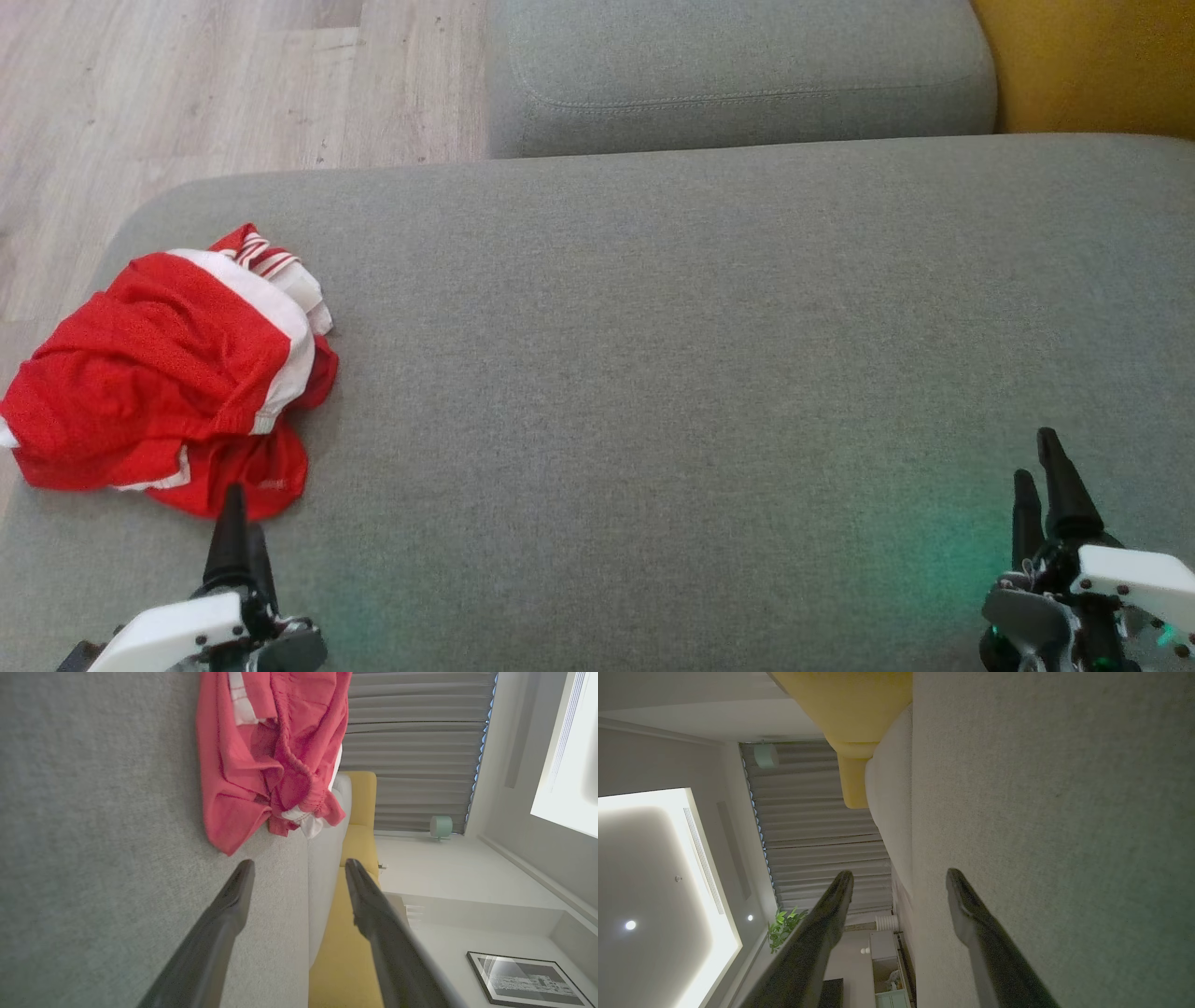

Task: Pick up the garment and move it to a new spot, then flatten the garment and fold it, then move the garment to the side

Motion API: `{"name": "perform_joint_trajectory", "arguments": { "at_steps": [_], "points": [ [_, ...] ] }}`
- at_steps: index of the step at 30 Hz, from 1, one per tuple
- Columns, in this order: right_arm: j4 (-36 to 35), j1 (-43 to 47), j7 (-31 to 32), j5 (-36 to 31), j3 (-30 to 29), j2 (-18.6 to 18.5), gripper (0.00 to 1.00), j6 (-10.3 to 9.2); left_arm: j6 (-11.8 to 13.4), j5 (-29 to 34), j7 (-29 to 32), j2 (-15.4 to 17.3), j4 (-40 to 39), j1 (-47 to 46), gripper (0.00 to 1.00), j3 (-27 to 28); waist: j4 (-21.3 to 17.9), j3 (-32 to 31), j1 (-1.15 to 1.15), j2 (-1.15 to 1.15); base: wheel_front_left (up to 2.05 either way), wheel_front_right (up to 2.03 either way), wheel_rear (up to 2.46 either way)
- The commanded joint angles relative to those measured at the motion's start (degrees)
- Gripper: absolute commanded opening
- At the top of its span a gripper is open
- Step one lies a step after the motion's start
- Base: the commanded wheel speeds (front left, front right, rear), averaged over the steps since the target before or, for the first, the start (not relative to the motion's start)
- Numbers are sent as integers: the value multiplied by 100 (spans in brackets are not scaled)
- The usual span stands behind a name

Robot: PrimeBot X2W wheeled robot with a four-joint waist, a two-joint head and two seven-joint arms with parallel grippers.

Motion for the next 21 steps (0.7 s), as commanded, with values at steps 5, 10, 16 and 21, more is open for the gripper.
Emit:
{"name": "perform_joint_trajectory", "arguments": {
  "at_steps": [5, 10, 16, 21],
  "points": [
    [-223, -282, -125, -73, 142, -77, 100, 9, -5, 70, -145, 56, -282, -280, 100, -76, -7, -5, 0, 0, 0, 0, 0],
    [-243, -316, -242, -325, 272, -159, 100, 12, -7, 370, -266, 140, -405, -305, 100, -160, -11, -15, 0, 0, 0, 0, 0],
    [-361, -352, -361, -955, 309, -201, 100, 17, -9, 1012, -383, 180, -602, -321, 100, -224, -25, -21, 0, 0, 0, 0, 0],
    [-518, -356, -458, -1524, 358, -211, 100, 21, -11, 1537, -480, 214, -747, -324, 100, -314, -42, -17, 0, 0, 0, 0, 0]
  ]
}}
